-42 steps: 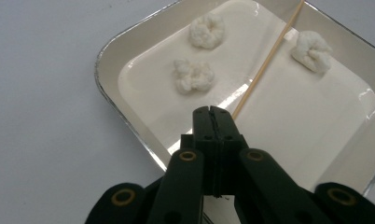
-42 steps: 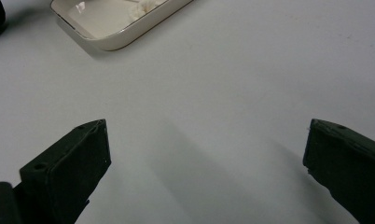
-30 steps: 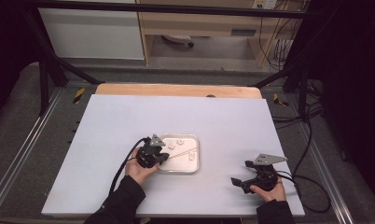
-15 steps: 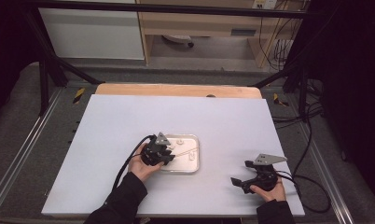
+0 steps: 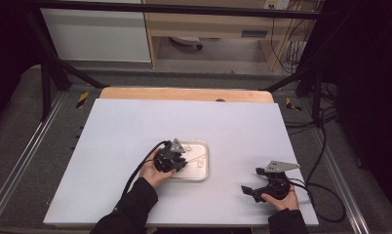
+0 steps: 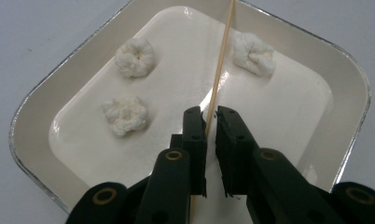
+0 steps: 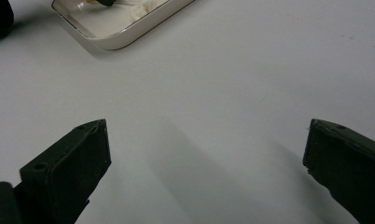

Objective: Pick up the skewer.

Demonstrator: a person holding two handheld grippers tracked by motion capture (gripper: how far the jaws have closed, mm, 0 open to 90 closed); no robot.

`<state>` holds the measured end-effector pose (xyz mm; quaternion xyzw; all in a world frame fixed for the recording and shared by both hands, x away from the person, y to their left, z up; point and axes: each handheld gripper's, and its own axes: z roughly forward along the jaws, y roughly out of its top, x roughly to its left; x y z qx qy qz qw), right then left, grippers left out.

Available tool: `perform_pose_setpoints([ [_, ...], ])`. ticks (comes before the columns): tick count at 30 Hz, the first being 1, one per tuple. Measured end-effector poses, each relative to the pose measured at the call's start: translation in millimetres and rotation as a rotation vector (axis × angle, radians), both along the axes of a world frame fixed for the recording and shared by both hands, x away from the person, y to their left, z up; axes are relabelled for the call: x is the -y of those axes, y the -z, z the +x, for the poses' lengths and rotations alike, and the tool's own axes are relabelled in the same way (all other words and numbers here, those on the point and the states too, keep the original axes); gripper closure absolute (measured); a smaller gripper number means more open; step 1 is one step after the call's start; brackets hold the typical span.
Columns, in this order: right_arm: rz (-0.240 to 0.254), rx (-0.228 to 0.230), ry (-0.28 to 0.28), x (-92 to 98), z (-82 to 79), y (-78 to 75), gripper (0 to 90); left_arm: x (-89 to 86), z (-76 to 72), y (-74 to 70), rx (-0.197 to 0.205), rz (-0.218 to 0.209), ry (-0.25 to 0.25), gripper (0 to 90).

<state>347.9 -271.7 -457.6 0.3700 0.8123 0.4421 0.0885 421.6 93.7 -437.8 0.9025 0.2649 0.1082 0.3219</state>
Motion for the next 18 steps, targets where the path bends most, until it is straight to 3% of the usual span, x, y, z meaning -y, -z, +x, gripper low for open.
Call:
perform_pose_setpoints([
  [8,0.001,0.000,-0.001,-0.1,0.0,0.0,1.3,-0.4,0.1,0.3,0.000,-0.010,-0.003,88.6],
  [18,-0.004,0.008,-0.003,-0.6,-0.3,-0.9,1.3,-9.8,-7.1,-11.8,0.026,-0.073,-0.019,88.8],
])
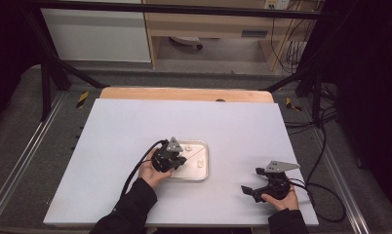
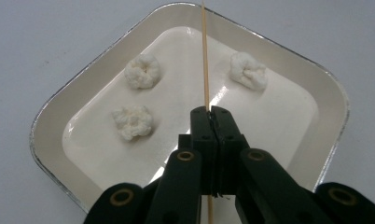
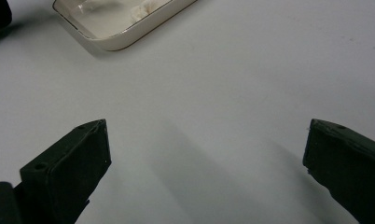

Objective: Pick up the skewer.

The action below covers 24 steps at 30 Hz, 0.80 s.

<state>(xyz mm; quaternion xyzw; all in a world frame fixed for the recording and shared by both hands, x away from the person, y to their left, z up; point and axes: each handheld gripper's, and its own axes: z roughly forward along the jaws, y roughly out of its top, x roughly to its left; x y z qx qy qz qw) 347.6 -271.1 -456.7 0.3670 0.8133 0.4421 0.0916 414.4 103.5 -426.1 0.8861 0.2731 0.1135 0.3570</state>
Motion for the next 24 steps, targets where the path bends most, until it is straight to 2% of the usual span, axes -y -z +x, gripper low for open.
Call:
perform_pose_setpoints([
  [11,-0.040,0.051,-0.025,-11.2,-0.3,-6.0,0.9,-18.0,-12.3,-5.5,-0.013,-0.032,-0.031,88.8],
  [14,-0.100,0.096,-0.034,-20.7,-0.2,-9.3,0.8,-21.3,-15.7,-5.5,-0.019,-0.028,-0.035,88.8],
  [17,-0.142,0.121,-0.046,-28.3,0.7,-11.9,0.8,-22.6,-20.3,-6.5,-0.029,-0.023,-0.045,88.8],
  [19,-0.177,0.140,-0.058,-34.0,1.1,-13.8,0.9,-21.5,-22.5,-8.2,-0.025,-0.019,-0.041,88.8],
  [20,-0.177,0.140,-0.058,-34.0,1.1,-13.8,0.9,-21.5,-22.5,-8.2,-0.025,-0.019,-0.041,88.8],
  [21,-0.207,0.163,-0.071,-39.0,1.3,-16.2,1.2,-20.2,-23.7,-8.9,-0.021,-0.017,-0.040,88.7],
  [24,-0.253,0.200,-0.091,-45.6,0.8,-19.8,1.7,-14.7,-26.2,-11.8,-0.023,-0.013,-0.030,88.7],
])
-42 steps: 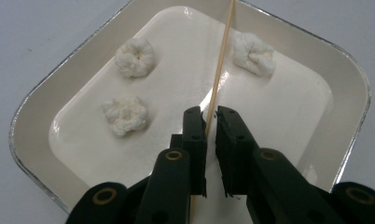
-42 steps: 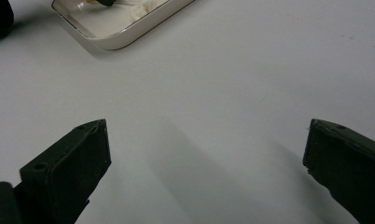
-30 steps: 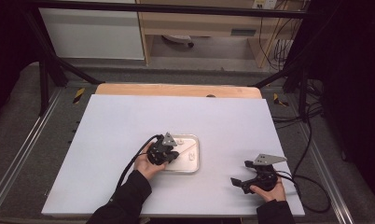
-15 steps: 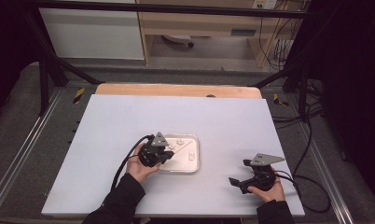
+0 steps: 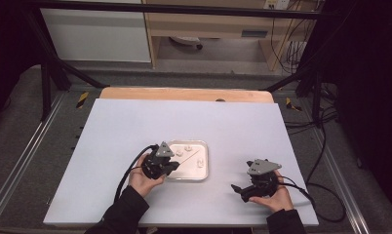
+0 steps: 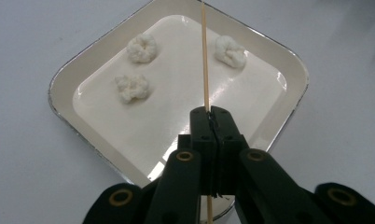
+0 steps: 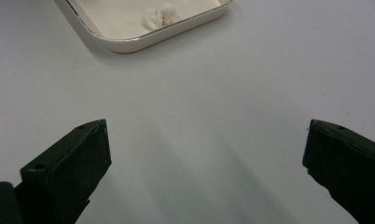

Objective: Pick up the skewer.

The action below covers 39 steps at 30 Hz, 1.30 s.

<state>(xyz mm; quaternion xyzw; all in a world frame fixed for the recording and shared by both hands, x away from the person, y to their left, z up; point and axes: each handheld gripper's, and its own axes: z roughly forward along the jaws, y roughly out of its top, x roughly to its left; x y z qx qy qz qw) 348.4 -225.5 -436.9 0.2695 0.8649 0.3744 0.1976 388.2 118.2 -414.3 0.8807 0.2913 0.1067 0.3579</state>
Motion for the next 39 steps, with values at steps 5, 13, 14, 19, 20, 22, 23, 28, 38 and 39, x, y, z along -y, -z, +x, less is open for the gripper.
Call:
perform_pose_setpoints([
  [5,-0.086,0.069,-0.033,-9.8,-0.9,-7.7,3.0,10.2,-3.1,-4.5,0.004,0.001,0.033,88.8],
  [13,-0.193,0.141,-0.108,-26.5,-4.8,-18.6,4.8,24.5,-7.2,-11.2,0.007,0.008,0.087,88.8],
  [14,-0.193,0.141,-0.108,-26.5,-4.8,-18.6,4.8,26.5,-7.9,-11.9,0.007,0.009,0.094,88.8],
  [19,-0.254,0.185,-0.157,-36.2,-8.5,-24.3,8.1,35.8,-9.7,-14.6,0.003,0.026,0.123,88.8],
  [20,-0.264,0.194,-0.165,-37.6,-8.7,-24.8,9.0,38.0,-10.1,-14.9,0.002,0.028,0.128,88.7],
  [22,-0.291,0.209,-0.179,-40.1,-9.5,-25.8,11.6,42.3,-10.6,-15.8,-0.001,0.039,0.145,88.8],
  [23,-0.302,0.218,-0.188,-41.2,-9.6,-26.1,12.9,47.1,-11.1,-16.5,-0.005,0.044,0.158,88.7],
  [28,-0.352,0.259,-0.226,-45.3,-9.0,-26.9,17.9,56.7,-12.0,-17.9,-0.008,0.057,0.180,88.7],
  [38,-0.421,0.343,-0.326,-51.0,-8.6,-26.2,32.4,78.9,-15.8,-23.2,-0.003,0.076,0.231,88.8],
  [39,-0.438,0.366,-0.351,-51.3,-8.3,-25.9,35.8,81.0,-16.2,-23.4,-0.001,0.077,0.233,88.7],
])
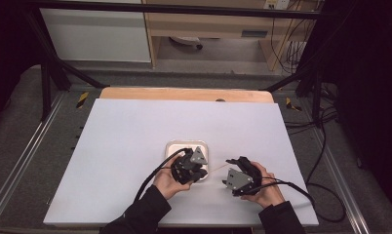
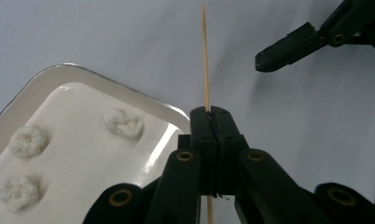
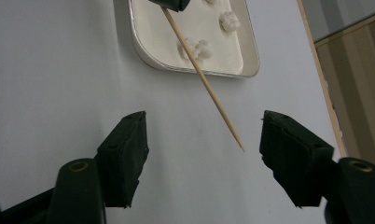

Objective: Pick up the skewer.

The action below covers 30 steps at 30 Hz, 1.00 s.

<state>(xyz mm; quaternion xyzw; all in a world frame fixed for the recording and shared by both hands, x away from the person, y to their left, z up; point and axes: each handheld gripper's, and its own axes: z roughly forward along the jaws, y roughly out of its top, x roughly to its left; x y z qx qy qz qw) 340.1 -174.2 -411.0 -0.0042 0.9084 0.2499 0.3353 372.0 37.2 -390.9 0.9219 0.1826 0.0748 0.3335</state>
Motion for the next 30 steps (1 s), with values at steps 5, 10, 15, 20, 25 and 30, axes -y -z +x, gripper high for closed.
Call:
perform_pose_setpoints([
  [5,-0.049,0.037,-0.037,-1.2,-1.3,1.9,41.3,8.2,-1.5,-1.5,0.005,0.013,0.016,88.8],
  [10,-0.084,0.065,-0.069,-2.5,-2.6,3.7,49.4,14.5,-1.0,-0.9,0.002,0.028,0.028,88.8],
  [15,-0.134,0.095,-0.114,-4.2,-2.9,7.1,56.5,21.5,-1.8,-1.5,-0.005,0.033,0.042,88.8],
  [20,-0.160,0.121,-0.150,-4.5,-4.3,8.9,63.7,28.2,-2.2,-3.7,0.002,0.046,0.059,88.8],
  [25,-0.180,0.138,-0.172,-4.8,-4.7,9.5,71.6,32.1,-2.7,-2.9,0.001,0.058,0.067,88.8],
  [30,-0.199,0.126,-0.178,-4.5,-4.8,10.4,80.1,33.0,-2.2,-1.5,-0.004,0.059,0.071,88.8],
])
